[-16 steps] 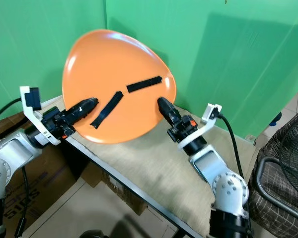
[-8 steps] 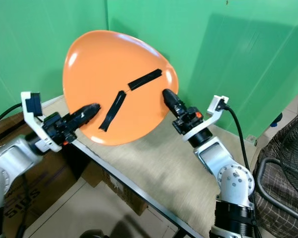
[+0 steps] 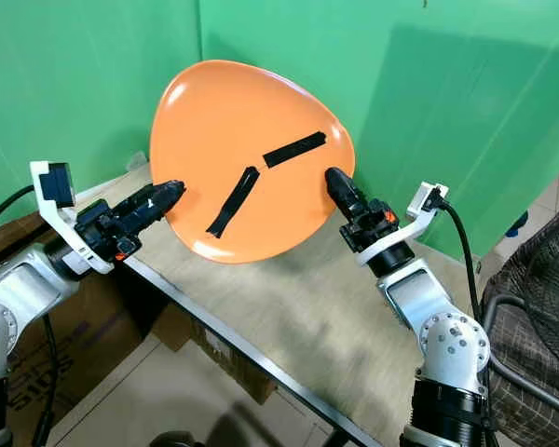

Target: Setting the table

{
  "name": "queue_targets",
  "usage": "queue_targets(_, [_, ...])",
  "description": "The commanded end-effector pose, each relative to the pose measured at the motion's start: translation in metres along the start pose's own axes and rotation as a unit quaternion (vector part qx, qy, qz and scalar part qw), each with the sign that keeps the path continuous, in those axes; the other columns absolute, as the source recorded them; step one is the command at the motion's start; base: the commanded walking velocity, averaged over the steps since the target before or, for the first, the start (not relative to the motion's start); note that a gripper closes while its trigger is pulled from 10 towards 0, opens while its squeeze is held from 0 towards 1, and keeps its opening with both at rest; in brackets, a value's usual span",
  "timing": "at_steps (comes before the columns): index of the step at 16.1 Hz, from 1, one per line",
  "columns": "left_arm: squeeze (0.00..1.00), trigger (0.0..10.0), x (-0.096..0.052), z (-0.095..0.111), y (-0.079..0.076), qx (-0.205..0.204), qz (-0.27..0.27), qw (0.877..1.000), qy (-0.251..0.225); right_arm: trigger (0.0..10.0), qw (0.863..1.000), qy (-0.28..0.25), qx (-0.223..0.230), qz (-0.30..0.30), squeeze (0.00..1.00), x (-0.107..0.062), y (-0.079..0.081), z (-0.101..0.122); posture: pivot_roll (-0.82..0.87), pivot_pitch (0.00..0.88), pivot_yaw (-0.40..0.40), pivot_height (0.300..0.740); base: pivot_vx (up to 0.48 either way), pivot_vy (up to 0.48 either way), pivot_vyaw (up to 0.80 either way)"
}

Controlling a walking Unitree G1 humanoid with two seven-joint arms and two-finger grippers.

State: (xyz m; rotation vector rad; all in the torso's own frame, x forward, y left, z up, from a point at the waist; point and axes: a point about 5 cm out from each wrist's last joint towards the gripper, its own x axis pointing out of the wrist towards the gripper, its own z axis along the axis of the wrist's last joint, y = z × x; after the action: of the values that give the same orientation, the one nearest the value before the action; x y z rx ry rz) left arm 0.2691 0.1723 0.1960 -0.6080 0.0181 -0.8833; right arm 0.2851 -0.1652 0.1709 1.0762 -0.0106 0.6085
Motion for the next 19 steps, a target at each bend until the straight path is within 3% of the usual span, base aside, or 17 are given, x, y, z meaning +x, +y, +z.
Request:
queue_targets(1, [0.00, 10.0, 0.003, 0.008, -0.006, 0.017, -0.017, 1.000, -0.006, 0.0, 1.000, -0.019, -0.005, -0.010, 0.00, -0.003, -0.001, 0.006, 0.10, 0.000, -0.062, 0.740, 0.000, 0.000, 0.00])
queue_targets(3, [0.00, 10.0, 0.001, 0.005, -0.006, -0.004, -0.021, 1.000, 0.002, 0.0, 0.999, -0.028, -0.013, -0.022, 0.00, -0.008, -0.005, 0.013, 0.10, 0.000, -0.061, 0.740, 0.000, 0.000, 0.00])
queue_targets(7, [0.00, 10.0, -0.005, -0.003, -0.022, -0.017, -0.057, 0.998, 0.000, 0.0, 0.997, -0.054, -0.036, -0.047, 0.00, -0.018, -0.016, 0.036, 0.11, 0.000, -0.067, 0.740, 0.000, 0.000, 0.00])
queue_targets(11, [0.00, 10.0, -0.013, -0.004, -0.022, -0.005, -0.025, 1.000, -0.005, 0.0, 0.996, -0.061, -0.056, -0.043, 0.00, -0.020, -0.010, 0.045, 0.12, 0.000, -0.074, 0.740, 0.000, 0.000, 0.00])
queue_targets(13, [0.00, 10.0, -0.018, 0.000, -0.022, 0.043, 0.009, 0.999, 0.001, 0.0, 0.993, -0.050, -0.093, -0.058, 0.00, -0.023, -0.006, 0.044, 0.12, 0.000, -0.082, 0.740, 0.000, 0.000, 0.00])
queue_targets(14, [0.00, 10.0, -0.019, 0.003, -0.022, 0.110, 0.042, 0.993, 0.017, 0.0, 0.987, -0.037, -0.135, -0.080, 0.00, -0.026, -0.002, 0.039, 0.12, 0.000, -0.089, 0.740, 0.000, 0.000, 0.00])
queue_targets(16, [0.00, 10.0, -0.010, 0.015, -0.021, 0.217, 0.125, 0.968, 0.001, 0.0, 0.976, -0.024, -0.201, -0.079, 0.00, -0.032, 0.022, 0.026, 0.11, 0.000, -0.084, 0.740, 0.000, 0.000, 0.00])
queue_targets(17, [0.00, 10.0, -0.005, 0.016, -0.020, 0.255, 0.163, 0.953, 0.003, 0.8, 0.971, -0.026, -0.227, -0.075, 0.00, -0.034, 0.033, 0.023, 0.11, 0.000, -0.086, 0.740, 0.000, 0.000, 0.00])
queue_targets(18, [0.00, 10.0, -0.001, 0.012, -0.020, 0.291, 0.184, 0.938, 0.026, 4.2, 0.969, -0.038, -0.235, -0.072, 0.00, -0.036, 0.042, 0.020, 0.11, 0.000, -0.085, 0.740, 0.000, 0.000, 0.00])
queue_targets(19, [0.00, 10.0, 0.003, 0.006, -0.022, 0.322, 0.201, 0.924, 0.033, 10.0, 0.956, -0.041, -0.277, -0.084, 0.00, -0.036, 0.048, 0.017, 0.10, 0.000, -0.072, 0.740, 0.000, 0.000, 0.00])
